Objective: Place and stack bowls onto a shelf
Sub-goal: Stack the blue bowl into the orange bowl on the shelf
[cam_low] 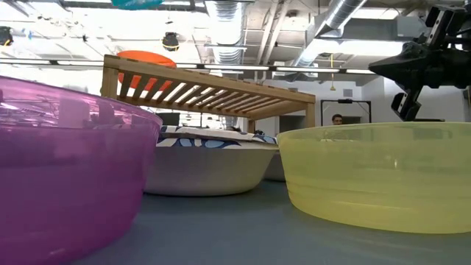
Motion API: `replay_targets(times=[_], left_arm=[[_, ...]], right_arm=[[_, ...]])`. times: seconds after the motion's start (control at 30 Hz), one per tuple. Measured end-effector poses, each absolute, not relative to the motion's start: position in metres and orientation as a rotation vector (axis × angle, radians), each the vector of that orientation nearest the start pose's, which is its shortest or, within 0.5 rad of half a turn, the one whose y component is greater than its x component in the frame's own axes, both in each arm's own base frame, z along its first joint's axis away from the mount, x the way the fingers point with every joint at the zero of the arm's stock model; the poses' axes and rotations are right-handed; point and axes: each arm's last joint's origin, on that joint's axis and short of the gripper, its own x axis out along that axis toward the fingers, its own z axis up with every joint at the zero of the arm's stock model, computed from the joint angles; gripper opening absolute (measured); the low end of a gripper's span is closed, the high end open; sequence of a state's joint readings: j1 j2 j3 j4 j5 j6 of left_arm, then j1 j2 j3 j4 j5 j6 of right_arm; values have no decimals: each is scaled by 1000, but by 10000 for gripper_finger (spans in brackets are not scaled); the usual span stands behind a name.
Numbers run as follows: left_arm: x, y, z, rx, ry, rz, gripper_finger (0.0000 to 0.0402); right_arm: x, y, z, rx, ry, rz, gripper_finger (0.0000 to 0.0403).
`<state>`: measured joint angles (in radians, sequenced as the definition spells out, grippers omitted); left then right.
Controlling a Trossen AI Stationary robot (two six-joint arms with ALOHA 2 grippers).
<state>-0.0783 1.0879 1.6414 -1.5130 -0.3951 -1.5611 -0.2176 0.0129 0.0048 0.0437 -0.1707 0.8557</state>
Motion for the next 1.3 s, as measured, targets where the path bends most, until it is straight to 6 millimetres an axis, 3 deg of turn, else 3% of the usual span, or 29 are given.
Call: replay_targets(times=[0.23, 0.43, 0.9, 1.3], left_arm=[[130, 22, 438, -1197, 533, 991, 0], [149, 41, 434, -1166, 590, 970, 0], [165, 84, 413, -1039, 854, 997, 0], [181, 105, 400, -1006, 974, 926, 0]], right_arm=[[96, -16, 168, 831, -53, -30, 42], [96, -16, 168, 830, -53, -29, 42], [96, -16, 168, 834, -53, -29, 42], [96, -16, 168, 841, -52, -29, 42]])
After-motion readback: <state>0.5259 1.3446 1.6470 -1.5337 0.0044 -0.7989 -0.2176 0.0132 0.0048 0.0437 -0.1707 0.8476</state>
